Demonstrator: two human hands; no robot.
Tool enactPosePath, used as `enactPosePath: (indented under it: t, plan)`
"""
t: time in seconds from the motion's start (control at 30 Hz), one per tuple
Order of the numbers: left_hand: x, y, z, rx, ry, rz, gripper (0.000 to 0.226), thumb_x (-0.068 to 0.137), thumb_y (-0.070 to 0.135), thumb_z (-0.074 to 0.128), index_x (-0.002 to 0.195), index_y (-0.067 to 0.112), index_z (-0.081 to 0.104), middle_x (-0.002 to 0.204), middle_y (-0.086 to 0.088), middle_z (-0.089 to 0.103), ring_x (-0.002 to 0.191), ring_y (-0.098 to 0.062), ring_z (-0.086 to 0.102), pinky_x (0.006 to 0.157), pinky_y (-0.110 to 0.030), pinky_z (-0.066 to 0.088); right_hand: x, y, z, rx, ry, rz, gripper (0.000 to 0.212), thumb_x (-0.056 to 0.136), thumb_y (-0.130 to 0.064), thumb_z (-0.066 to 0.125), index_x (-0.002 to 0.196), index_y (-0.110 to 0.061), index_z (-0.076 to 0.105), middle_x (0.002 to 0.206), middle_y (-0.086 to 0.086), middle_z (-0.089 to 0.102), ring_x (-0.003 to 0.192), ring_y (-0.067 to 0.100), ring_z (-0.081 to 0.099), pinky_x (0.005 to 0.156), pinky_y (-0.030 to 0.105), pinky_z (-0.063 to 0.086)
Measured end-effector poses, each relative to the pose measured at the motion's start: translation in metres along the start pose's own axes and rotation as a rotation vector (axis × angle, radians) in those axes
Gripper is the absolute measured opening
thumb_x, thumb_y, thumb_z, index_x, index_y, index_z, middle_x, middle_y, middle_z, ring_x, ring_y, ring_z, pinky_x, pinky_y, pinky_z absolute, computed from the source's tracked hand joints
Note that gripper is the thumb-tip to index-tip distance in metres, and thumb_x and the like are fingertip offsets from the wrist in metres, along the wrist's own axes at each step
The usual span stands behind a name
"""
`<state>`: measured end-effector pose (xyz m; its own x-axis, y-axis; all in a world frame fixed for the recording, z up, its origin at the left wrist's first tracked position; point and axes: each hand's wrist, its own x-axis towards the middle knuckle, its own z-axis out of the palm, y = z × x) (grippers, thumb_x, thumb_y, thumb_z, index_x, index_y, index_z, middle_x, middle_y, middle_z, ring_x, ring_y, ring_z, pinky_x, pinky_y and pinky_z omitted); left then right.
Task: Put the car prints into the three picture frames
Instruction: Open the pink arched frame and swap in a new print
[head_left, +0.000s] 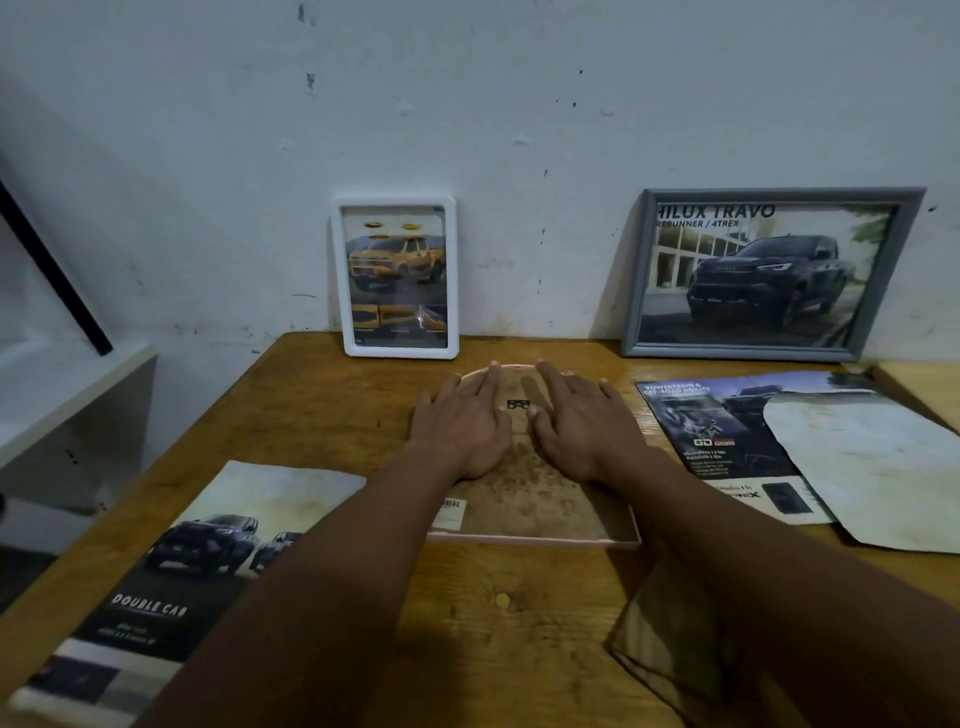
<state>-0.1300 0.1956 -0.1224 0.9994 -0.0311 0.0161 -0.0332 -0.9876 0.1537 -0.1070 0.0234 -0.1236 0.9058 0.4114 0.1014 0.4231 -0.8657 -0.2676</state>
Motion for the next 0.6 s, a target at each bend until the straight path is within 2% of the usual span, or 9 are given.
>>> enactPosePath:
  t: [0.1, 0.23, 0.33, 0.4, 0.47, 0.53, 0.6]
  plan:
    - [-0.009, -0.002, 0.0, -0.118, 0.058, 0.0, 0.069, 0.104, 0.043, 0.032, 0.162, 0.027, -0.001, 0.166, -0.002, 0.025, 0.153, -0.028, 0.018, 0.118, -0.055, 0.024, -0.019, -0.009, -0.006, -0.003, 0.017, 0.047, 0.065, 0.101, -0.049, 0.033, 0.156, -0.022, 0.011, 0.159, 0.009, 0.03, 0.146, 0.027, 0.026, 0.118, 0.05, 0.02]
    - [-0.031, -0.014, -0.001, -0.19, 0.083, 0.008, 0.063, 0.104, 0.045, 0.038, 0.16, 0.027, 0.017, 0.163, -0.001, 0.031, 0.151, -0.027, 0.025, 0.118, -0.054, 0.028, -0.049, -0.015, 0.003, -0.019, 0.011, 0.037, 0.062, 0.101, -0.053, 0.026, 0.153, -0.023, 0.016, 0.159, 0.008, 0.026, 0.147, 0.027, 0.021, 0.117, 0.053, 0.022]
    - [-0.05, -0.016, 0.003, -0.19, 0.104, -0.01, 0.061, 0.104, 0.045, 0.04, 0.159, 0.025, 0.024, 0.16, -0.002, 0.035, 0.145, -0.025, 0.034, 0.117, -0.049, 0.033, -0.054, -0.017, 0.01, -0.06, 0.093, 0.15, 0.065, 0.096, -0.059, 0.023, 0.15, -0.022, 0.02, 0.157, 0.015, 0.027, 0.145, 0.036, 0.021, 0.114, 0.054, 0.024]
    - [-0.056, -0.014, 0.005, -0.243, 0.144, -0.025, 0.059, 0.105, 0.043, 0.04, 0.157, 0.021, 0.027, 0.158, -0.004, 0.039, 0.142, -0.025, 0.039, 0.113, -0.045, 0.037, -0.054, -0.019, 0.009, -0.117, 0.145, 0.256, 0.069, 0.091, -0.064, 0.025, 0.144, -0.02, 0.027, 0.147, 0.02, 0.039, 0.135, 0.04, 0.033, 0.108, 0.053, 0.029]
    - [-0.057, -0.011, 0.005, -0.272, 0.167, -0.034, 0.059, 0.104, 0.041, 0.043, 0.157, 0.019, 0.028, 0.157, -0.006, 0.041, 0.14, -0.025, 0.041, 0.112, -0.044, 0.04, -0.054, -0.02, 0.005, -0.129, 0.16, 0.292, 0.069, 0.09, -0.065, 0.031, 0.14, -0.018, 0.033, 0.136, 0.017, 0.051, 0.125, 0.037, 0.042, 0.103, 0.052, 0.029]
    - [-0.055, -0.009, 0.005, -0.295, 0.174, -0.042, 0.06, 0.103, 0.04, 0.046, 0.157, 0.02, 0.028, 0.156, -0.005, 0.042, 0.14, -0.026, 0.042, 0.112, -0.045, 0.041, -0.053, -0.014, 0.0, -0.011, 0.166, 0.299, 0.063, 0.091, -0.061, 0.04, 0.139, -0.02, 0.036, 0.132, 0.013, 0.054, 0.125, 0.034, 0.044, 0.105, 0.053, 0.027]
    - [-0.052, -0.003, 0.007, -0.331, 0.18, -0.043, 0.062, 0.102, 0.04, 0.048, 0.158, 0.021, 0.027, 0.156, -0.005, 0.042, 0.14, -0.026, 0.041, 0.112, -0.046, 0.042, -0.051, -0.003, -0.016, 0.289, 0.16, 0.349, 0.054, 0.089, -0.055, 0.047, 0.134, -0.025, 0.039, 0.127, 0.01, 0.058, 0.118, 0.032, 0.051, 0.105, 0.056, 0.033]
